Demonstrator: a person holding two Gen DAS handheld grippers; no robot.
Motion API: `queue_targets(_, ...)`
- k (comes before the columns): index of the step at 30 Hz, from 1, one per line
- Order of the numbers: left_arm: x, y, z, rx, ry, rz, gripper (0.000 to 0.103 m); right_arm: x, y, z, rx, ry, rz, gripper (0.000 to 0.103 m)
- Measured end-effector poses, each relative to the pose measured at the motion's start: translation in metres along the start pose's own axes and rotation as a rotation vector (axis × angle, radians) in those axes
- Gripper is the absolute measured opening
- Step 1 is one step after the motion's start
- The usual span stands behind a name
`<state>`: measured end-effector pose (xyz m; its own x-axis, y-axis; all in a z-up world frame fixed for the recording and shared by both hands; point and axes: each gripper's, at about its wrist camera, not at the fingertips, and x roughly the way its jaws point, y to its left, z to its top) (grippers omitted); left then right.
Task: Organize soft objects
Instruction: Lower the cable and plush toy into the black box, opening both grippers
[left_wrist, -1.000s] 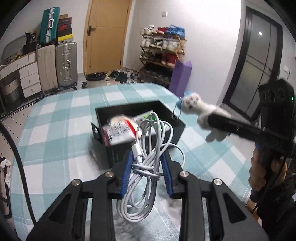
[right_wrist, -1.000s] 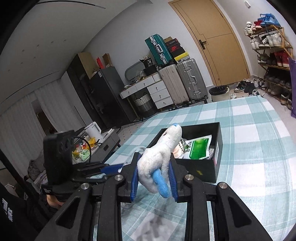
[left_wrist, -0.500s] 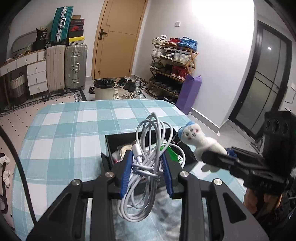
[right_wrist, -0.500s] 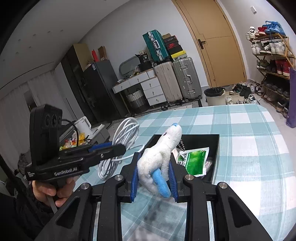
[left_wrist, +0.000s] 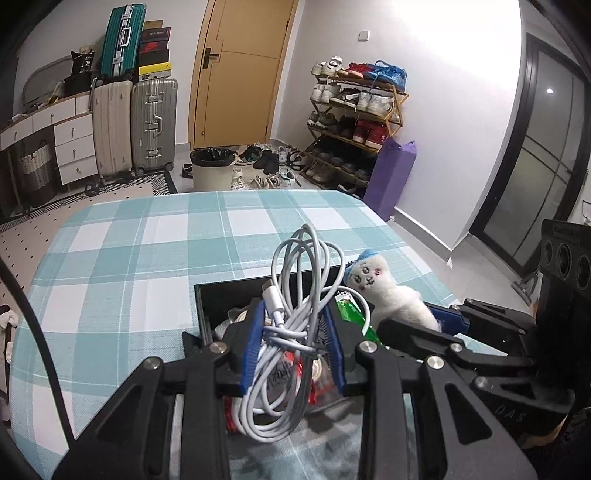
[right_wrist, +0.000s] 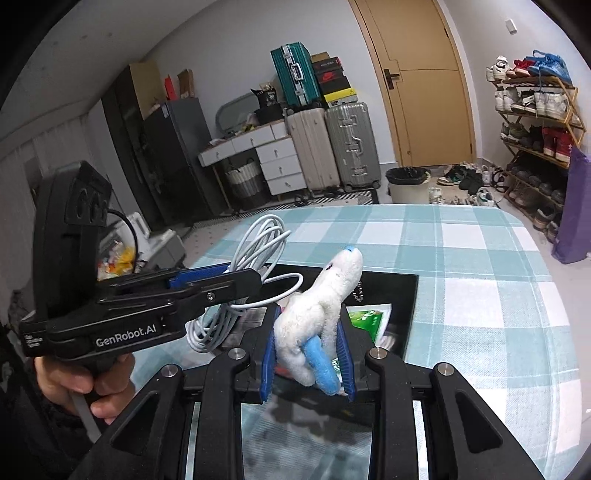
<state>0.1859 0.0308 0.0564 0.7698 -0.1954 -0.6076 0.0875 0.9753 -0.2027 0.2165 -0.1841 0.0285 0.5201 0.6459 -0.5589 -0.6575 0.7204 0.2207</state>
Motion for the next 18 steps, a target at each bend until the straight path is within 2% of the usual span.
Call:
queue_targets(7, 0.02, 0.0, 0.0, 0.016, 0.017, 0.028, 0.031, 0.023, -0.008, -0.003, -0.03, 0.031, -0.077, 0.028)
queue_targets(13, 0.03, -0.004, -0.002, 0.055, 0.037, 0.05, 0.031, 0.032, -0.013, -0.004, -0.041, 0.05, -0.096, 0.029)
queue_targets(14, 0.031, -0.004, -0.003, 0.061, 0.043, 0.05, 0.032, 0.033, -0.012, -0.004, -0.052, 0.052, -0.1, 0.032)
queue_targets(16, 0.028, -0.008, -0.003, 0.084, 0.041, 0.079, 0.043, 0.033, -0.01, -0.004, -0.069, 0.049, -0.102, 0.041)
queue_targets(17, 0.026, -0.01, -0.003, 0.096, 0.041, 0.104, 0.057, 0.03, -0.008, -0.004, -0.079, 0.035, -0.103, 0.047)
queue_targets(18, 0.022, -0.01, -0.004, 0.103, 0.036, 0.108, 0.059, 0.026, -0.007, -0.004, -0.082, 0.021, -0.102, 0.051)
